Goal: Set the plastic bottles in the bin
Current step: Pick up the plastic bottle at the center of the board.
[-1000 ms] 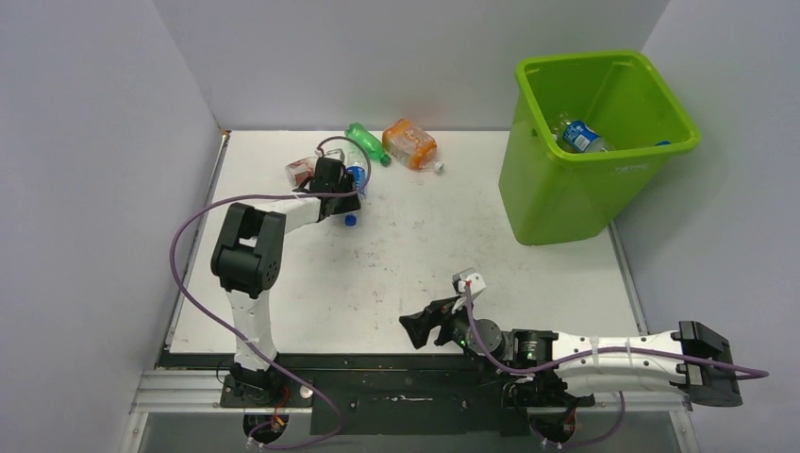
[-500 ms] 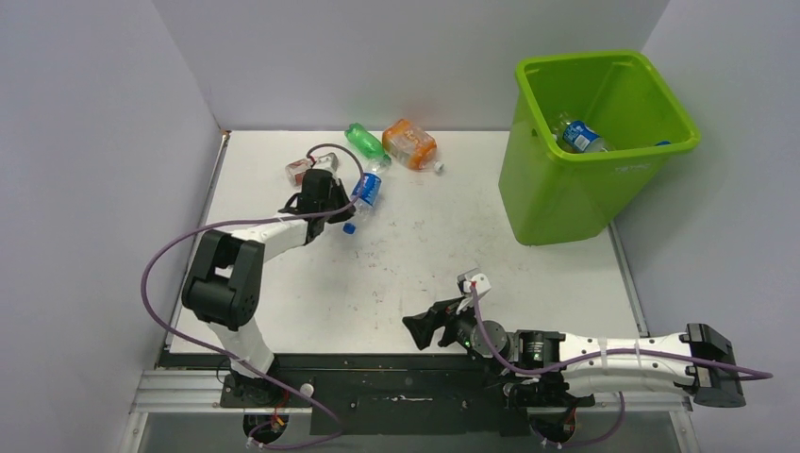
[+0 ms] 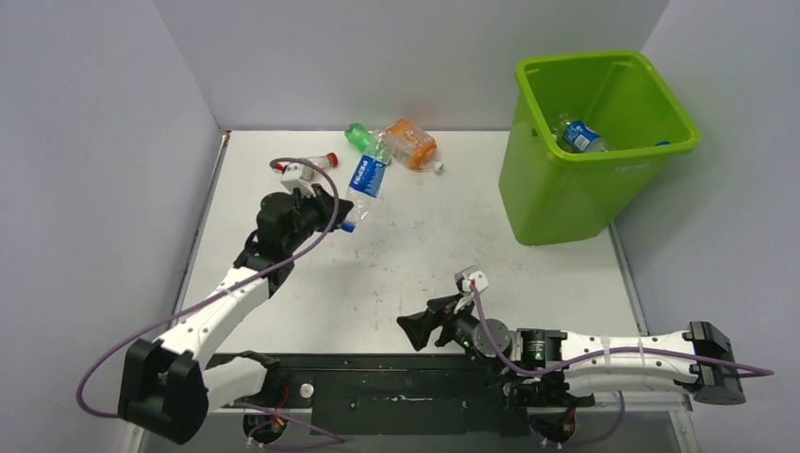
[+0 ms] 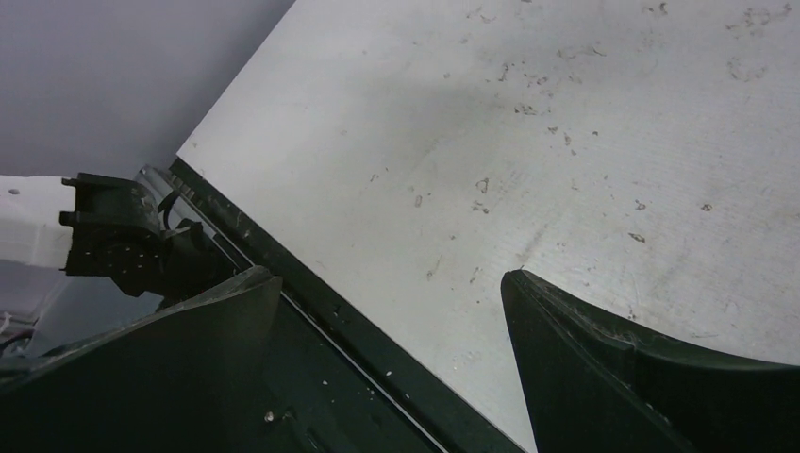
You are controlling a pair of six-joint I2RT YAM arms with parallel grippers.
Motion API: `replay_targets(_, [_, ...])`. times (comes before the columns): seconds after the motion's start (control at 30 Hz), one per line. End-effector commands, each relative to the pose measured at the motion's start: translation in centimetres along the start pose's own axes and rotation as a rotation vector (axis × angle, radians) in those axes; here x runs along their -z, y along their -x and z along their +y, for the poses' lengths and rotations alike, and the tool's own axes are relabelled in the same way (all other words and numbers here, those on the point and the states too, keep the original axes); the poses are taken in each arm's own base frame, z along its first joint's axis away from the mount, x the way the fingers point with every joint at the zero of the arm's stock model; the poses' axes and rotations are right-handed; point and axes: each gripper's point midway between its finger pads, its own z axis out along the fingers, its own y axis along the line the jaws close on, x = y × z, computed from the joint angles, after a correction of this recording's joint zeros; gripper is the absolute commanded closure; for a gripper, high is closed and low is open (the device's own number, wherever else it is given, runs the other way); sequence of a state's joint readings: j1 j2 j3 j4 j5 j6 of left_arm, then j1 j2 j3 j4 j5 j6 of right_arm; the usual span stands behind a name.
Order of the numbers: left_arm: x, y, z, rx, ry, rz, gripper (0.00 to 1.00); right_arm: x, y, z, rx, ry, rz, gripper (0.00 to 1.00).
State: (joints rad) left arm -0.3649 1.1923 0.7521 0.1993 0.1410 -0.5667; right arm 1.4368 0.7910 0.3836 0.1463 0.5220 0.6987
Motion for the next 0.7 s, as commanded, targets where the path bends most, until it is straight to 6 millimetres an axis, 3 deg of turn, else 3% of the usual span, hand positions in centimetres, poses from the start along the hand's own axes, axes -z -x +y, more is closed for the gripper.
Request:
replay_targets(0.0, [4.0,1.4,-4.4,-0.126,-0.215,-0.086,1.00,0.5,5.7,4.9,-0.038,0.139,-0.126,0.10])
replay_targets(0.17, [8.1,2.7,-8.3,-0.232,-0.404,-0.161,1.00,1.5,12.2,8.6,0.023,0.197,-0.216,0.10])
replay_targets(0.3, [9.8,2.7,-10.5,-0.298,-0.509,-0.203,1.00,2.6,17.1,11.0,0.086,0.207,-0.259,0.10])
replay_targets(0.43, [11.3,2.0,-11.4,-0.284,-0.601,-0.268,1.00,4.0,20.8,10.8,0.101,0.136,-0.283,0.10])
replay_targets(0.67, [12.7,2.3,-12.0,-0.273,-0.640,-0.324,1.00,5.3,23.7,9.5,0.118,0.037,-0.307,0.10])
